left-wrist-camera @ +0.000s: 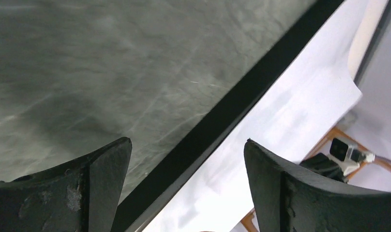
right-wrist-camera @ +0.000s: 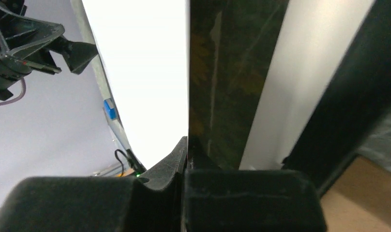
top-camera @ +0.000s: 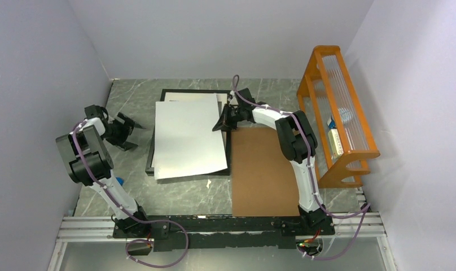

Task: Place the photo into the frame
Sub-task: Turn over the photo at the center of the board.

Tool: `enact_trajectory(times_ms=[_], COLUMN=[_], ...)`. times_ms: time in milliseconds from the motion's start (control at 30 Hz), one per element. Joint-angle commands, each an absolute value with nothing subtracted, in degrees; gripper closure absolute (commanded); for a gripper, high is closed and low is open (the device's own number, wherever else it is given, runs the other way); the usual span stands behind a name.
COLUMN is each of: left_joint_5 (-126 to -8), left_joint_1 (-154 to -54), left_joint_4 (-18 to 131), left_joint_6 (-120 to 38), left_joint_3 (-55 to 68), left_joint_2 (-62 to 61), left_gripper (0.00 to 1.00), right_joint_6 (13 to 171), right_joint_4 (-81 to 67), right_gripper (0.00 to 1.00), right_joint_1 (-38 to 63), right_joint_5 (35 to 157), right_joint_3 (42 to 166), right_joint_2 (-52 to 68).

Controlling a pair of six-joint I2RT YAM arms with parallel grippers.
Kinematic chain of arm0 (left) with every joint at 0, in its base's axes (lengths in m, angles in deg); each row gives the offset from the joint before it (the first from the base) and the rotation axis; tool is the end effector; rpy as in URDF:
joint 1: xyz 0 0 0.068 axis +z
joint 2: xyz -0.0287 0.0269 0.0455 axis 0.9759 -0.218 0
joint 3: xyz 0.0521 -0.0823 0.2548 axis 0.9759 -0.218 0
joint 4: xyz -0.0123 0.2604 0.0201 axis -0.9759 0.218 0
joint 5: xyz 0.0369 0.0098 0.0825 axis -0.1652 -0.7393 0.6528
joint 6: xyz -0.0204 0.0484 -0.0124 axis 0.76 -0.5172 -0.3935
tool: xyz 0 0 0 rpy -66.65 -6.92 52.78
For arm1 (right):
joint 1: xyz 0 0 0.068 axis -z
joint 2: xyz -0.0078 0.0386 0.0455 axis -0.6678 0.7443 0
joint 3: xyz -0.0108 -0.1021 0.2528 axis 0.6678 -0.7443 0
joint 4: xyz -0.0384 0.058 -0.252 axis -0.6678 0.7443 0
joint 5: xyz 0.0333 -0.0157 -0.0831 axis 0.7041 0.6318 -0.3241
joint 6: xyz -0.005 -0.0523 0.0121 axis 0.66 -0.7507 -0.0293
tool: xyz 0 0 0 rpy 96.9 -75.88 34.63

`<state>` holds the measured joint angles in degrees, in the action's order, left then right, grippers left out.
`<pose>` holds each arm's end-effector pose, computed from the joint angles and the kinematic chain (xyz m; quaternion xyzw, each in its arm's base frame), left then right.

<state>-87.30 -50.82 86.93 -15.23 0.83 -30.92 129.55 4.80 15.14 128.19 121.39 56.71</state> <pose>0.3289 0.1455 0.1614 -0.4645 0.8311 -0.2591 0.1628 0.4254 0.2401 0.1409 0.0172 0.8883 0.4517 0.0810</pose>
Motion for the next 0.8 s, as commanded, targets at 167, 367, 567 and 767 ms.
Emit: enact_trajectory(times_ms=[167,367,567,767], left_joint_5=[-94.23,-94.39,-94.78,-95.48], left_joint_1=[-55.16,-55.19,-55.89,-57.1], left_joint_4=[83.14,82.69,82.86,83.02], left_joint_6=[-17.32,-16.88,-16.98,-17.33], left_joint_3=[4.27,5.12,5.9,6.41], left_joint_2=[-33.28,-34.46,-35.62,-36.83], left_gripper=[0.1,0.1,0.1,0.12], right_joint_6=[124.34,124.87,127.63,128.26], right_joint_4=[-2.03,-2.03,-3.01,-2.55], right_gripper=[1.0,1.0,1.0,1.0], right_joint_1=[16.01,16.29,16.35,16.4], right_joint_5=[131.46,127.96,123.47,121.43], right_joint_3=[120.65,119.24,119.13,119.62], right_joint_2=[51.43,50.27,51.5,52.04])
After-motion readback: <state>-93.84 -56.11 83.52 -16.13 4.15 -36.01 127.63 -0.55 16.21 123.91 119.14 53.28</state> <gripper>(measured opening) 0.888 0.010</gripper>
